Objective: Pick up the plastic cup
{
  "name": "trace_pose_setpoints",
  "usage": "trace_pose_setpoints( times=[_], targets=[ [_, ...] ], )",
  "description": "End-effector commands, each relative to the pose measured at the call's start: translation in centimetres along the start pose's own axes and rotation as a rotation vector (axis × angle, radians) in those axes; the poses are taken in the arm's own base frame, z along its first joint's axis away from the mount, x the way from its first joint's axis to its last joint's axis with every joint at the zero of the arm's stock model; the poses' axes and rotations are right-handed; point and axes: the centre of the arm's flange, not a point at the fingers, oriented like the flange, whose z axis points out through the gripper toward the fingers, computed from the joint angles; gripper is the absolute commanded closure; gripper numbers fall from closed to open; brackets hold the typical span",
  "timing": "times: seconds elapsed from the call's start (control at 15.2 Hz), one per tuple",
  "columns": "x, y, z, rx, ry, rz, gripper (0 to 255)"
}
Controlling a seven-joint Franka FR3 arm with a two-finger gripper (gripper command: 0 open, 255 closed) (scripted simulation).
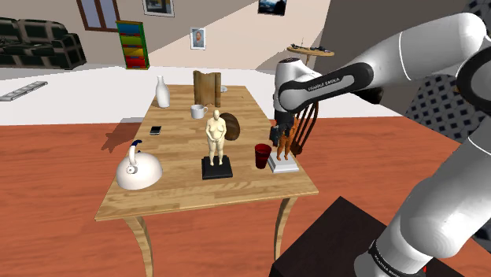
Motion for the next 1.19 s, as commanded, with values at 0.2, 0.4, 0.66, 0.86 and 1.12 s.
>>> trace_pose_setpoints(
  times=[0.2,0.4,0.66,0.86,1.12],
  targets=[
    [4.9,0.1,4.7,-0.017,-0.008,-0.012,0],
    [7.8,0.2,7.4,-0.028,-0.014,-0.019,0],
    [11.6,0.3,11.2,-0.042,-0.022,-0.028,0],
    [13.2,0.3,13.2,-0.047,-0.025,-0.031,0],
    [13.2,0.0,15.3,-0.047,-0.025,-0.031,0]
  ],
)
